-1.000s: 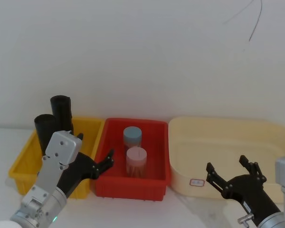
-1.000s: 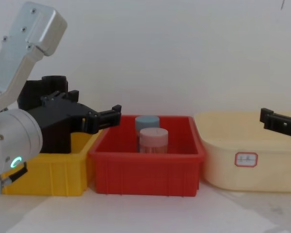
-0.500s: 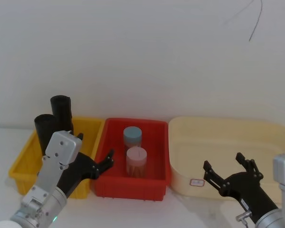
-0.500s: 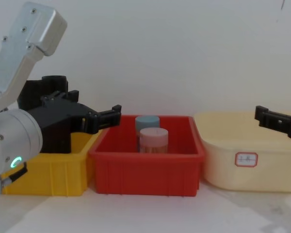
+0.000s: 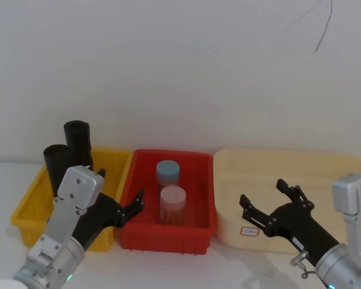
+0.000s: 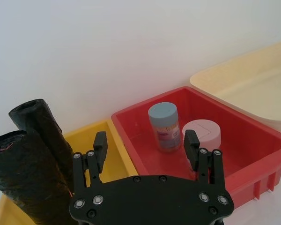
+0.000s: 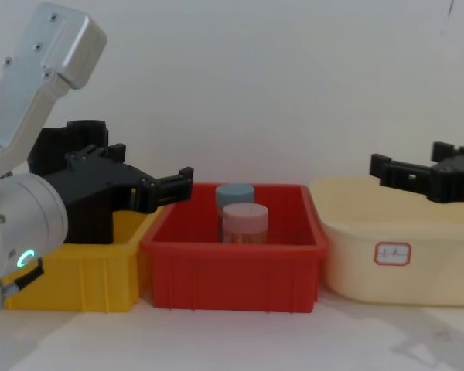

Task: Pick up the garbage bag with the one hand and transfer it to the other hand.

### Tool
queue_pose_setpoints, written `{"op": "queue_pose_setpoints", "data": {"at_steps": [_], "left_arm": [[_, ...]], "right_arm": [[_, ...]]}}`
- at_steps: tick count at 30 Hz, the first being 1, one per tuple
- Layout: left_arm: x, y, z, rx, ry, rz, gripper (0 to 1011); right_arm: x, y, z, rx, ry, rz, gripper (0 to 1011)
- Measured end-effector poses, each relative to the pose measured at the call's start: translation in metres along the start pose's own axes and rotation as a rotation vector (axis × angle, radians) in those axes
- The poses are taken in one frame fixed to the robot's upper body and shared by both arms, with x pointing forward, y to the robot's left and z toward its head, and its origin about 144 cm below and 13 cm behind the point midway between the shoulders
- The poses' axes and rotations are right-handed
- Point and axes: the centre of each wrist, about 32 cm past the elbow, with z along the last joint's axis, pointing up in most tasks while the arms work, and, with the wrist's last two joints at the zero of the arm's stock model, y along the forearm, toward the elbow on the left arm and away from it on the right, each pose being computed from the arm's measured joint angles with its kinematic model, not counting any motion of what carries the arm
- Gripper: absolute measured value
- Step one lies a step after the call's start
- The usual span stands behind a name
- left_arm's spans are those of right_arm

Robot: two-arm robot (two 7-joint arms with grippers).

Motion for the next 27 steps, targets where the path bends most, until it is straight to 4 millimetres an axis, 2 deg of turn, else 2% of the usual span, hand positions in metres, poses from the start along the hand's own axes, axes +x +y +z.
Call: {"op": "queue_pose_setpoints", "data": {"at_steps": [15,27], "left_arm": [[0.000,0.000,0.000,0.000,0.000,0.000,1001],[0.000,0.000,0.000,0.000,0.000,0.000,1001]], "right_arm": [[0.033,0.041,0.013,-0.042,-0.004,0.204,1000],[0.035,0.067,0.029,-0.109,-0.026,0.271,1000]]}}
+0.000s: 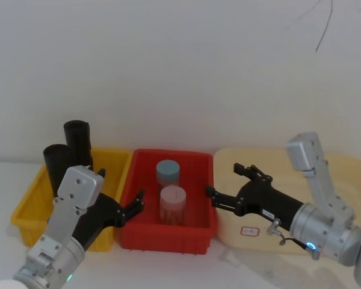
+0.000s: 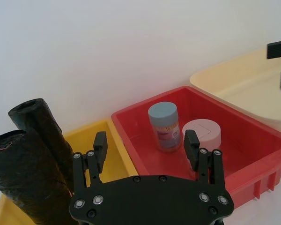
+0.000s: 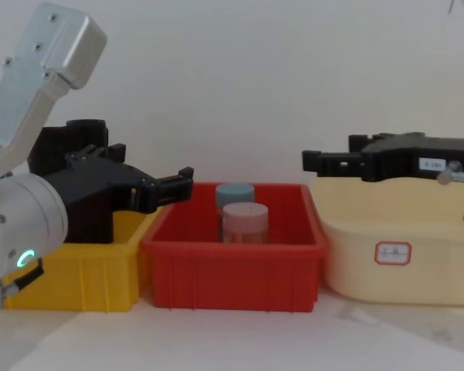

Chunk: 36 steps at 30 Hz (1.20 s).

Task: Pick up the garbage bag with the one hand and transfer it to the other hand.

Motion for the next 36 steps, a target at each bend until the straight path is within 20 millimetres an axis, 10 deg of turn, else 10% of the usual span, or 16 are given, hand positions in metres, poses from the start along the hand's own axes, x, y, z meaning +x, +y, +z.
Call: {"op": "queue_pose_setpoints", "data": {"at_steps": [36], "left_arm": [[0.000,0.000,0.000,0.000,0.000,0.000,1001]], "right_arm": [[-0.040,0.043,0.018,-0.128,0.005,-0.114,1000]]}}
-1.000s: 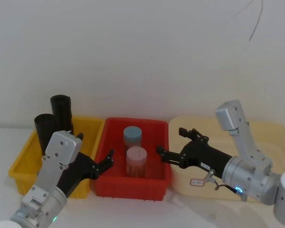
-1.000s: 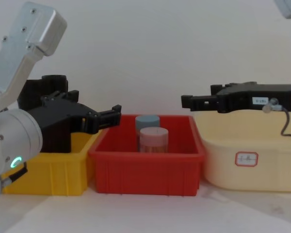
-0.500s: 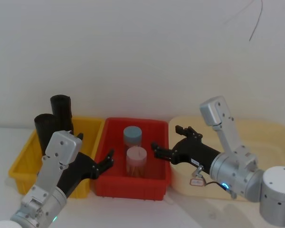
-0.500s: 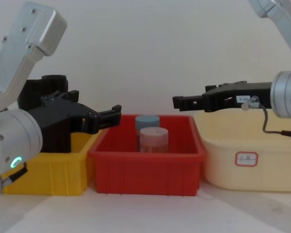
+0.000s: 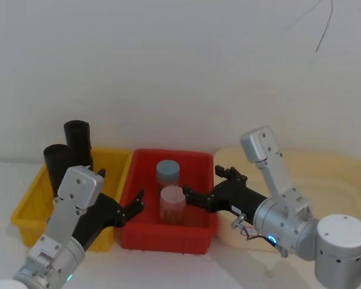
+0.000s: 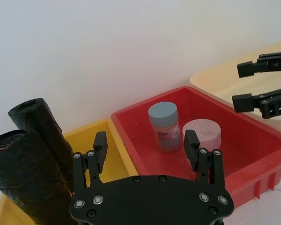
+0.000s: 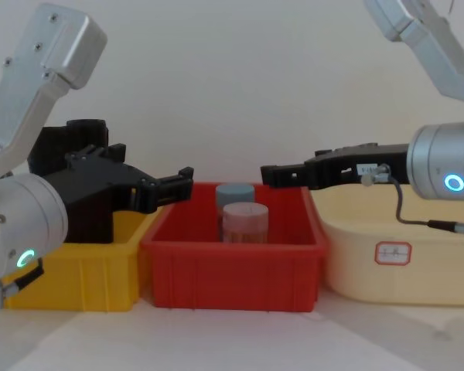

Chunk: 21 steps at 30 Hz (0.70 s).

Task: Pick up the garbage bag with the one hand and transfer it to the other hand.

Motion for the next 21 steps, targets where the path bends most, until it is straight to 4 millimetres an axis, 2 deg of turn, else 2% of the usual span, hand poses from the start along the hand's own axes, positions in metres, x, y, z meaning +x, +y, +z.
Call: {"op": "queue_pose_setpoints", "data": {"at_steps": [21], "left_arm": [[0.000,0.000,0.000,0.000,0.000,0.000,1001]], "right_arm": [[-0.008,0.021,-0.007,-0.031,0.050,0.057,1000]]}}
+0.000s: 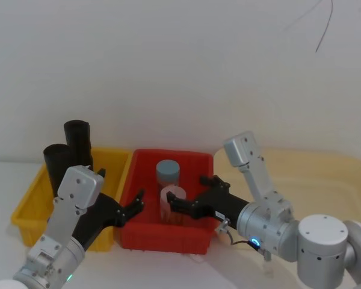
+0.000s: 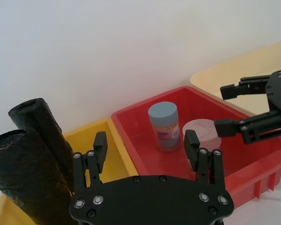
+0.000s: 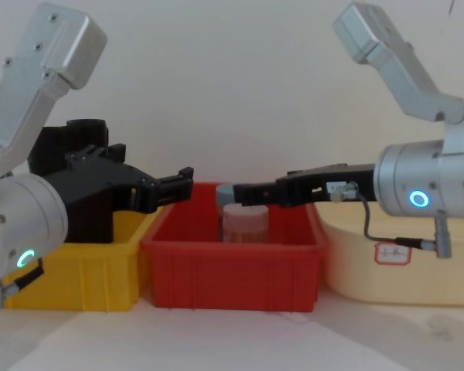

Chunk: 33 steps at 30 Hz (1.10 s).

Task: Pick up the garbage bag with the one hand and transfer it to the other hand.

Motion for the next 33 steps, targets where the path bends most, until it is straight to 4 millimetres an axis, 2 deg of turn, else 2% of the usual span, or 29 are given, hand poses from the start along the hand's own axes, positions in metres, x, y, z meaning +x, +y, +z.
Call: {"op": "queue_pose_setpoints", "data": {"at_steps": [33], "left_arm": [[0.000,0.000,0.000,0.000,0.000,0.000,1001]], "right_arm": [[0.002,0.034,-0.007,-0.074,-0.002,0.042,1000]]}}
